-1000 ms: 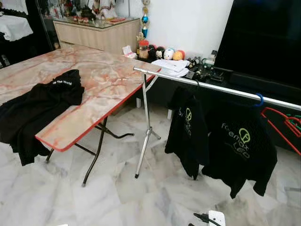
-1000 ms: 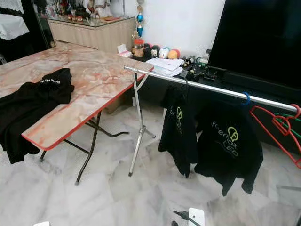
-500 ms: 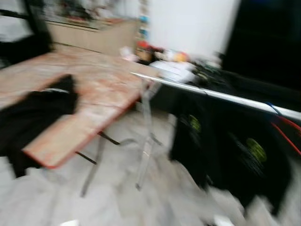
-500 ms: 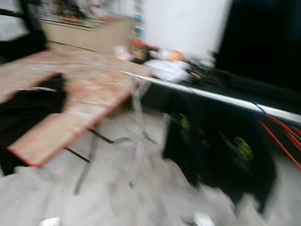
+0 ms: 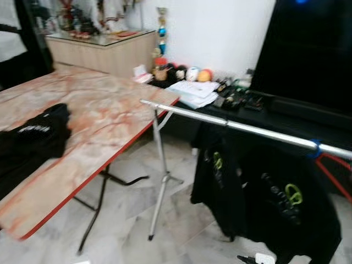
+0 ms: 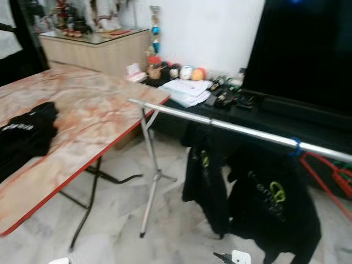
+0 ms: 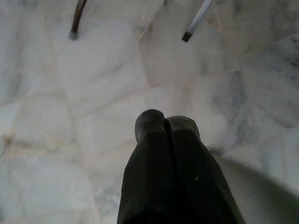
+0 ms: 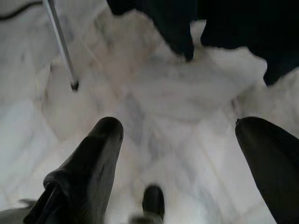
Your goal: Hang hanger
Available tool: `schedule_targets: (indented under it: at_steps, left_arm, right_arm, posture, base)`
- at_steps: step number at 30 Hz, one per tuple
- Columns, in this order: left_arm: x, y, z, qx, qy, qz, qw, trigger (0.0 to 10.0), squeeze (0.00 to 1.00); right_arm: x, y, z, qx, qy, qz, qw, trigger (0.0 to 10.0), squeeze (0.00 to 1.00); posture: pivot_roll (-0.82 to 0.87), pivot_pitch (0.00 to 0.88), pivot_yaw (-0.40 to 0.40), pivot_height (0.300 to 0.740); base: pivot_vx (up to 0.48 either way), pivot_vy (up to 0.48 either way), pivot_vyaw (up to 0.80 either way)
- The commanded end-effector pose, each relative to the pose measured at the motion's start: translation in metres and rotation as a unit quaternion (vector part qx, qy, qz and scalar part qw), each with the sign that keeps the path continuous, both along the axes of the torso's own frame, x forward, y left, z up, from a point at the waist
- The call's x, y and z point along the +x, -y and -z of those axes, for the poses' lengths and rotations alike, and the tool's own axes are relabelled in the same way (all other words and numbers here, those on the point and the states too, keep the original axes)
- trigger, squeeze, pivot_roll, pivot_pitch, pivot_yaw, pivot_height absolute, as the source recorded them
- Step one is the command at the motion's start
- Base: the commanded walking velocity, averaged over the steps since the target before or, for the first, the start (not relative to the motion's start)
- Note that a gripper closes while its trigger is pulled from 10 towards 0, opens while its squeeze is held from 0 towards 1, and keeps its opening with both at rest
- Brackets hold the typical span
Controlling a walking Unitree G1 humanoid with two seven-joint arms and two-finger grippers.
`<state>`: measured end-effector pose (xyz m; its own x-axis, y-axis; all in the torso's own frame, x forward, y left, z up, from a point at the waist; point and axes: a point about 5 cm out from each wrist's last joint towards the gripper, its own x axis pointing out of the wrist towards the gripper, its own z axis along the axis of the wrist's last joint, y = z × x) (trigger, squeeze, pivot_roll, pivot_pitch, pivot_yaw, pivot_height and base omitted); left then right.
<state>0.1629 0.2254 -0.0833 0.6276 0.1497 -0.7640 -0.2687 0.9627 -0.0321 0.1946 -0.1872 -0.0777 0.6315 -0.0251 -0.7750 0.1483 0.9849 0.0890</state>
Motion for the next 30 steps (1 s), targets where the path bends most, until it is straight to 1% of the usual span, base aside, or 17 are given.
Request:
schedule_targets:
  at_steps: [1,5,10,15,18,21,22,26,30]
  left_arm:
    - [-0.004,-0.004,0.002,0.006,-0.014,0.001,1.000,10.0,0.00]
    - [-0.004,-0.003,0.001,0.006,-0.013,0.003,1.000,10.0,0.00]
    - [0.000,-0.003,0.000,0.006,-0.010,0.007,1.000,10.0,0.00]
    - [0.001,-0.004,0.000,0.007,-0.011,0.009,1.000,10.0,0.00]
    - [0.005,-0.006,-0.003,0.020,-0.006,0.006,1.000,10.0,0.00]
    - [0.011,-0.007,-0.006,0.023,0.003,0.004,1.000,10.0,0.00]
    - [0.011,-0.007,-0.006,0.022,0.004,0.005,1.000,10.0,1.00]
    - [0.015,-0.006,-0.007,0.017,0.010,0.000,1.000,10.0,1.00]
    - [0.017,-0.006,-0.009,0.027,0.015,0.011,0.999,10.0,1.00]
  right_arm:
    - [-0.004,-0.005,0.002,0.011,-0.004,0.007,1.000,10.0,0.00]
    - [-0.003,-0.004,0.002,0.006,-0.001,0.007,1.000,10.0,0.00]
    - [-0.001,-0.006,0.000,0.014,0.015,0.001,1.000,10.0,0.00]
    - [-0.001,-0.007,0.000,0.017,0.015,0.001,1.000,10.0,0.00]
    - [0.013,-0.018,-0.006,0.018,0.029,-0.003,0.999,10.0,0.00]
    - [0.014,-0.019,-0.006,0.017,0.027,-0.004,0.999,10.0,0.00]
    - [0.012,-0.018,-0.005,0.016,0.024,-0.004,1.000,10.0,0.00]
    - [0.006,-0.014,-0.002,0.014,0.011,0.001,1.000,10.0,0.00]
    - [0.004,-0.011,-0.001,0.014,0.007,0.004,1.000,10.0,0.00]
  posture:
    - [0.15,0.000,-0.016,0.740]
    - [0.15,0.000,-0.016,0.740]
    - [0.15,0.000,-0.015,0.740]
    - [0.15,0.000,-0.007,0.740]
    - [0.15,0.000,-0.006,0.740]
    - [0.15,0.000,-0.009,0.740]
    - [0.15,0.000,-0.009,0.740]
    - [0.15,0.000,-0.010,0.740]
    - [0.15,0.000,-0.014,0.740]
  base:
    - [0.341,0.000,-0.74]
    - [0.311,0.000,-0.74]
    - [0.000,0.000,0.00]
    - [0.000,0.000,0.00]
    - [0.000,0.000,0.00]
    - [0.000,0.000,0.00]
    - [0.000,0.000,0.00]
    - [0.000,0.000,0.00]
    - [0.000,0.000,0.00]
